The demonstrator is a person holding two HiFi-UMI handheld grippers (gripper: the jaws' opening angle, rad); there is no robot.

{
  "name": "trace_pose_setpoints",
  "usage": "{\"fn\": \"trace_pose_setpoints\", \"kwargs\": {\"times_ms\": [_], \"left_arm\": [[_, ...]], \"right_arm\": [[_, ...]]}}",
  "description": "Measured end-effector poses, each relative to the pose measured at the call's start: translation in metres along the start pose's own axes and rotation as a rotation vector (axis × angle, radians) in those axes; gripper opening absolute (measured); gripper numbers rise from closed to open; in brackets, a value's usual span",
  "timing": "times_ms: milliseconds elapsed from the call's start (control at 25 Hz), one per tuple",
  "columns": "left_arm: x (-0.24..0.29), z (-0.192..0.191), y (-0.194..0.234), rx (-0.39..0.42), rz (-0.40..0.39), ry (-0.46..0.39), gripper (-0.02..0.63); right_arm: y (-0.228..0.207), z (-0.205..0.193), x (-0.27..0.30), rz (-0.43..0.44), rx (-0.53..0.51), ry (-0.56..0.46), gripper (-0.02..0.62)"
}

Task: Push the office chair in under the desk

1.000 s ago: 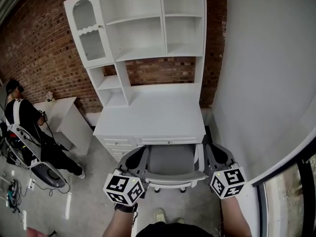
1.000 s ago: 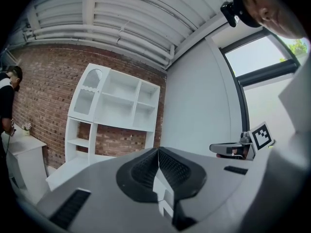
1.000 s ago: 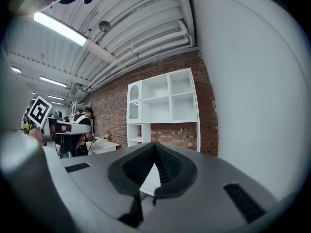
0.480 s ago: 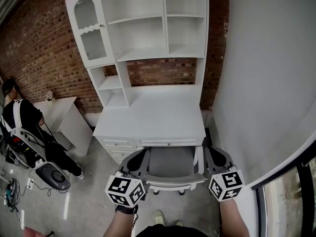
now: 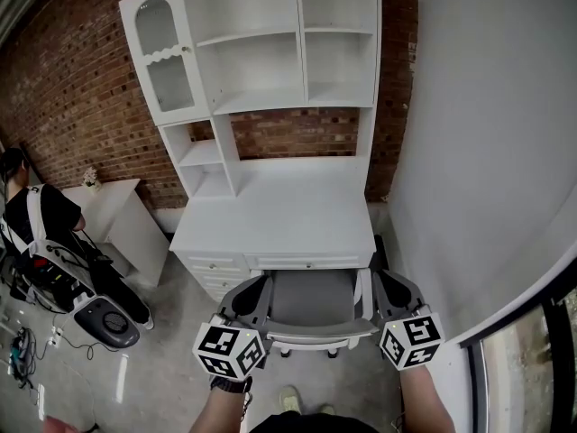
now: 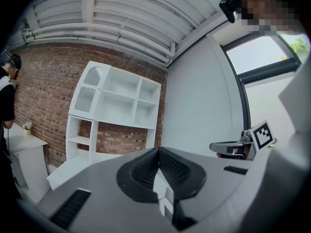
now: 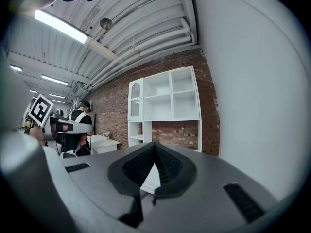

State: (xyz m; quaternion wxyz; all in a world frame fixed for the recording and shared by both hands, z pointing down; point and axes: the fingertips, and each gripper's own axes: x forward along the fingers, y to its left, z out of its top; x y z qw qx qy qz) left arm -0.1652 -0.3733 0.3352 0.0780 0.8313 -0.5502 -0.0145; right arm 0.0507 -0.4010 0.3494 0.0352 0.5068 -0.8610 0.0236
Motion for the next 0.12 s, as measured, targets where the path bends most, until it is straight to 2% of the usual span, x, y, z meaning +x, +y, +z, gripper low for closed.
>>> {"fn": "trace_pose_setpoints", "kwargs": {"times_ms": [120], "left_arm": [[0.0007,-0.0018,0.0003,0.000,0.000,0.003,0.006]], "right_arm": [[-0.0007,-0.0013,0.0001,-0.002,0.001,0.001,0.003]]}}
